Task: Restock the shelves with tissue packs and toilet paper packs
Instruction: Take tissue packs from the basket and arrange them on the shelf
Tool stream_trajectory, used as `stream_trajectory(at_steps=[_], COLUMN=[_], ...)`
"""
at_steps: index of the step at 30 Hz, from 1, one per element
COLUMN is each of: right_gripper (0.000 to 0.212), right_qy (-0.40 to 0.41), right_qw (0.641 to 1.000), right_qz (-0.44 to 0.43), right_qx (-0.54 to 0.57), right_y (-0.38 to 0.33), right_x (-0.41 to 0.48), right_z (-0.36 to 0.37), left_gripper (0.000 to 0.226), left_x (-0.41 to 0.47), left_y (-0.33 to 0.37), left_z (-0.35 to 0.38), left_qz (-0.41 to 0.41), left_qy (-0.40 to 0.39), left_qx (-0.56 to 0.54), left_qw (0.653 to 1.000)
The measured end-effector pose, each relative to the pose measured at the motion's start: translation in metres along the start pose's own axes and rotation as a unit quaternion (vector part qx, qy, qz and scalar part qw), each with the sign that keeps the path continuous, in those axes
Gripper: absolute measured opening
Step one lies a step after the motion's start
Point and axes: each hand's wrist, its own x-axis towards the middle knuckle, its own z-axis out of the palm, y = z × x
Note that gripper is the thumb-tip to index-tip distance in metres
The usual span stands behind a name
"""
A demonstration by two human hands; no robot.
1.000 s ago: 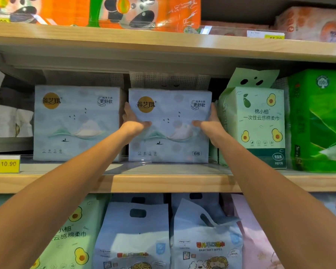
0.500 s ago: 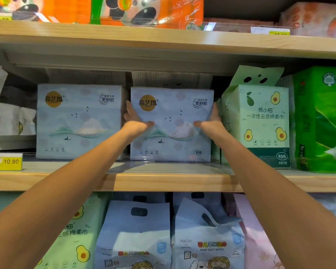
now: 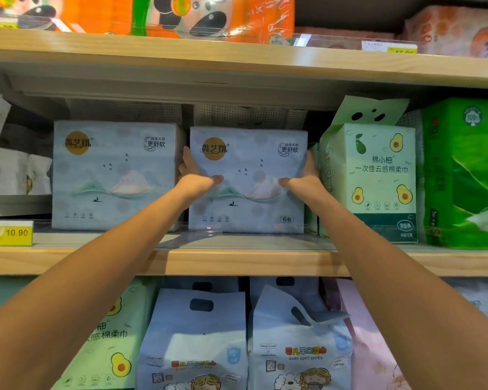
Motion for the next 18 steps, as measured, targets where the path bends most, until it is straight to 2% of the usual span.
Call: stream_trajectory(at_steps=[6, 18], right_gripper=[0.102, 0.095], right_qy=[0.001, 0.026], right_qw=[1.000, 0.998], right_qz=[0.002, -0.002], right_qx=[-0.002, -0.049], right_y=[-0.001, -0.009], right_x=[-0.002, -0.010], right_z=[0.000, -0.003], left_gripper=[0.106, 0.094], left_x=[0.002, 0.000], left_y=[-0.002, 0.000], left_z=[-0.001, -0.007], left_qz=[0.001, 0.046], left_qy=[0.010, 0.030], left_qx=[0.003, 0.053], left_qw=[1.000, 0.997])
